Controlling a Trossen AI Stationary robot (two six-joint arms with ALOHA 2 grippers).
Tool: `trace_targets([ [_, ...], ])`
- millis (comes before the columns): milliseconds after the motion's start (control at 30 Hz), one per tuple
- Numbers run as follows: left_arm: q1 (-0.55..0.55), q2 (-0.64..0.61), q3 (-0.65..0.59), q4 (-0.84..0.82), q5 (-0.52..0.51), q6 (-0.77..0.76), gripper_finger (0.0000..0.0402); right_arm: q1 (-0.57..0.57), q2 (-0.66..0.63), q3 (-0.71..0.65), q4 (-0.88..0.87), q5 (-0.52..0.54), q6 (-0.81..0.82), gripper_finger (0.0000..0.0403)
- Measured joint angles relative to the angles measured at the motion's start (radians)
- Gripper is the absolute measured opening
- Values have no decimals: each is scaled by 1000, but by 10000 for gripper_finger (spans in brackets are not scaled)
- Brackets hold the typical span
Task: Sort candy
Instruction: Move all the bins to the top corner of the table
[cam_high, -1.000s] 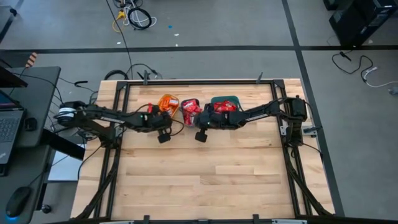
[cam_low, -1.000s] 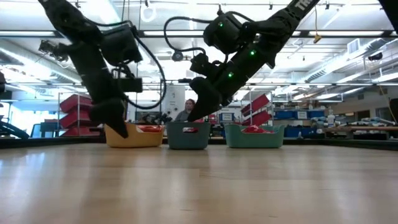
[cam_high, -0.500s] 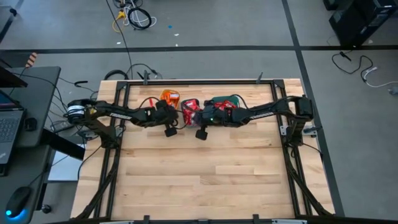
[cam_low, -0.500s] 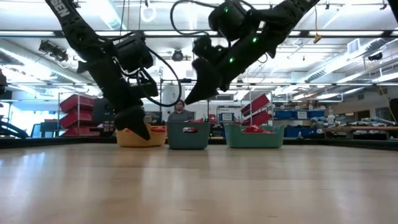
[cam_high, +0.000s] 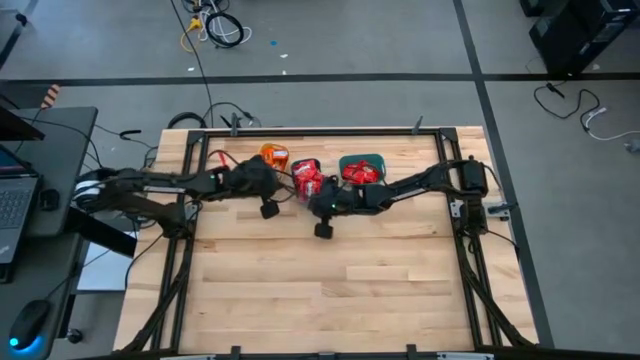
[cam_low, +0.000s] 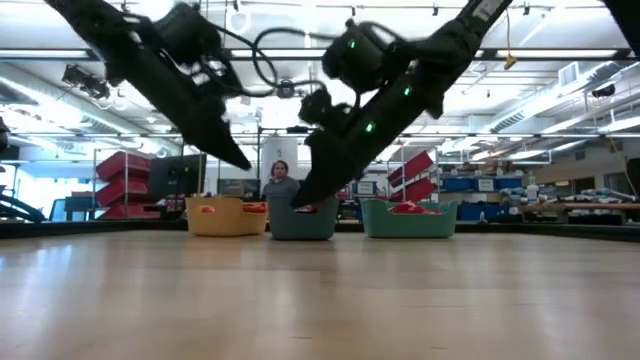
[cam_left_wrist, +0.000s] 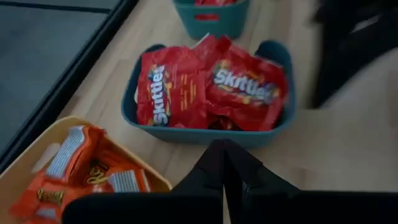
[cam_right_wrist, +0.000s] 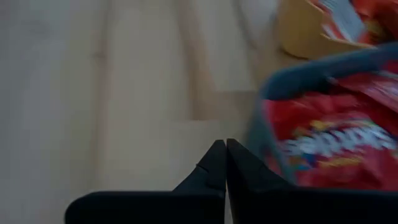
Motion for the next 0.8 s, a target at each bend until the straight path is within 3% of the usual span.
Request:
trace_targets([
  [333, 2, -177, -110, -14, 11, -82, 0, -83, 24, 0, 100, 32, 50, 0],
  [533, 2, -154, -192, -35, 9, -128, 0, -119, 23, 0, 110, 27, 51, 0],
  [800, 15, -73, -232, 53, -86, -118, 0, -132, 23, 0, 118, 5, 33, 0],
])
